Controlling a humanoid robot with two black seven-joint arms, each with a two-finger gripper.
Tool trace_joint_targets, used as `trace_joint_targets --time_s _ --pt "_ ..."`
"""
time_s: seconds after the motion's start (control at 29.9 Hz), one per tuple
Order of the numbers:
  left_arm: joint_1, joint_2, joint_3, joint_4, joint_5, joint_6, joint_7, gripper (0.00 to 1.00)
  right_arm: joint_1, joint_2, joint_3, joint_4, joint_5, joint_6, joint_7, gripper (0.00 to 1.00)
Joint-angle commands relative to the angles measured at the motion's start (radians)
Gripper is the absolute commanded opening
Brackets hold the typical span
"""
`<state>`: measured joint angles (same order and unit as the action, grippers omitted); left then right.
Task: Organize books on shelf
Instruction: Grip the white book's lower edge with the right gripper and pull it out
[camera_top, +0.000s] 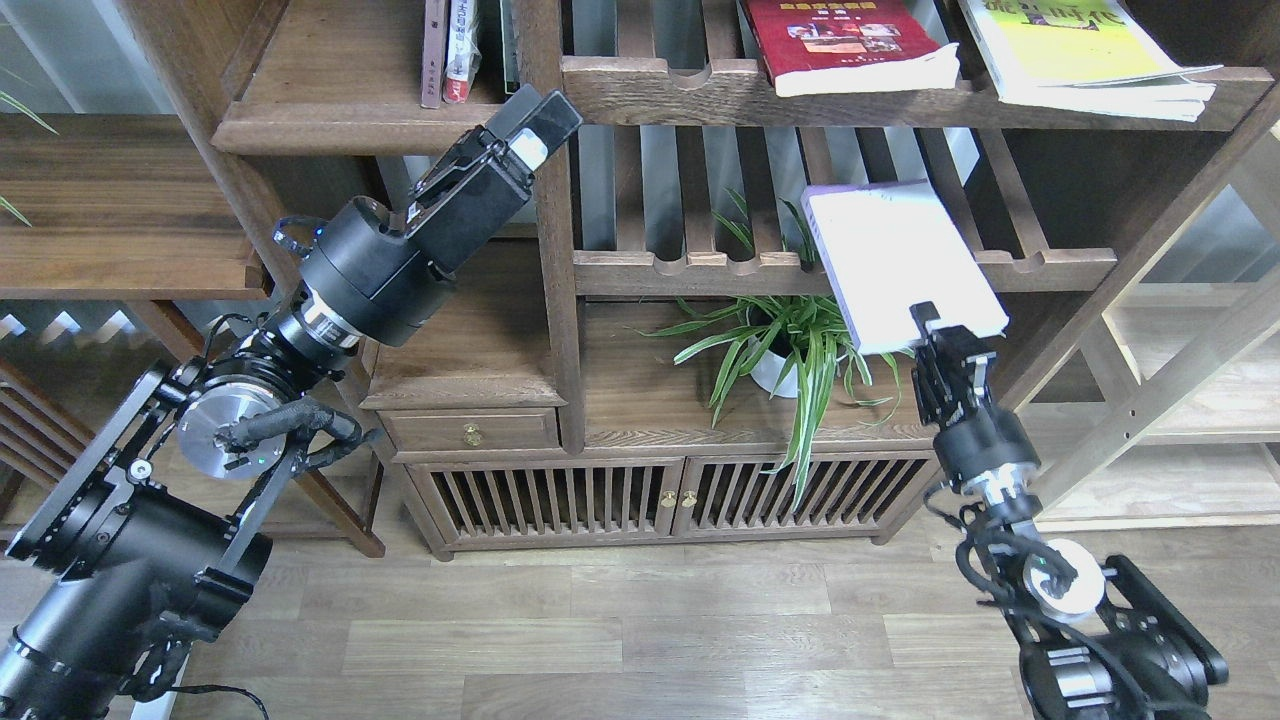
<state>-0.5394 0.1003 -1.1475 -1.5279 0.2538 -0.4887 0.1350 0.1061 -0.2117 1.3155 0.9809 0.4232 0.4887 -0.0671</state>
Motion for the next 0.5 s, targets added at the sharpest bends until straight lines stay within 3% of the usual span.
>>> trace_joint_targets --time_s 0.0,0.47 --pt "0.003 0.006 -0.002 0.0 0.001 0.0 0.0 0.99 -0.051 -0.029 0.002 0.038 -0.001 0.0 0.0 0.03" --pt "0.07 0.009 0.043 0.014 -0.007 0.0 0.0 0.99 -0.278 -0.094 0.053 0.245 0.0 0.0 0.009 0.03"
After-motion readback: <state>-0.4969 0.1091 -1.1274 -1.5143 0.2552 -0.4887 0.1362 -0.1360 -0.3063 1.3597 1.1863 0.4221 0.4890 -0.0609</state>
